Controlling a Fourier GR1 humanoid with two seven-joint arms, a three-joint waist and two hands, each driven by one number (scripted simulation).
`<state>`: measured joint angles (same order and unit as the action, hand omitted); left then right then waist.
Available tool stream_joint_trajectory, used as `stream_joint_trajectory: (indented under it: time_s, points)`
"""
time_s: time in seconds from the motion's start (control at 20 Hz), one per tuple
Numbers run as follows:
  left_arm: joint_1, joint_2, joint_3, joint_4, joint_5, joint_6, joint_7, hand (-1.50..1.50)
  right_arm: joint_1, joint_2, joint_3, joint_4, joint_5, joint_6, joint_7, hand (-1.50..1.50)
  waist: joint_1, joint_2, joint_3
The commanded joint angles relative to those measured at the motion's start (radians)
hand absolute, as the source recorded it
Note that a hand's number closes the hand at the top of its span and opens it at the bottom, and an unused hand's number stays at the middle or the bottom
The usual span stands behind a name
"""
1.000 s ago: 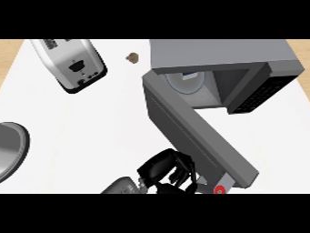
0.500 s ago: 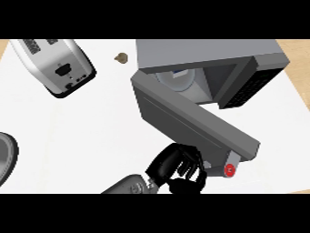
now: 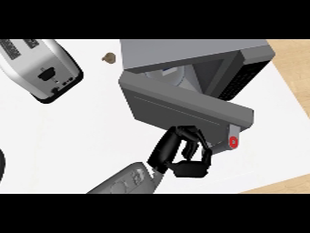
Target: Pick up the milk, place it into the microwave and close the microwave
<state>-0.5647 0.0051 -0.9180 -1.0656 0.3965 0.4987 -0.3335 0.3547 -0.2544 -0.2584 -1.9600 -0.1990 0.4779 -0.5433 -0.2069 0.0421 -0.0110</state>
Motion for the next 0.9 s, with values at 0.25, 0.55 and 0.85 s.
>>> stream_joint_trajectory:
  time_s: [0.25,0.55,0.85]
  points:
    - [-0.149,-0.005,0.084,0.08,0.183,0.026,-0.045,1.5,-0.045,-0.048,-0.006,-0.033,-0.057,0.021,0.07,-1.5,-0.042,0.023,0.002]
    - [-0.243,-0.005,0.131,0.18,0.256,0.023,-0.065,1.5,-0.052,-0.082,-0.023,-0.057,-0.082,0.022,0.123,-1.5,-0.064,0.028,0.003]
    - [-0.309,-0.005,0.183,0.217,0.344,0.003,-0.12,1.5,-0.102,-0.116,-0.048,-0.043,-0.14,0.028,0.149,-1.5,-0.079,0.041,0.003]
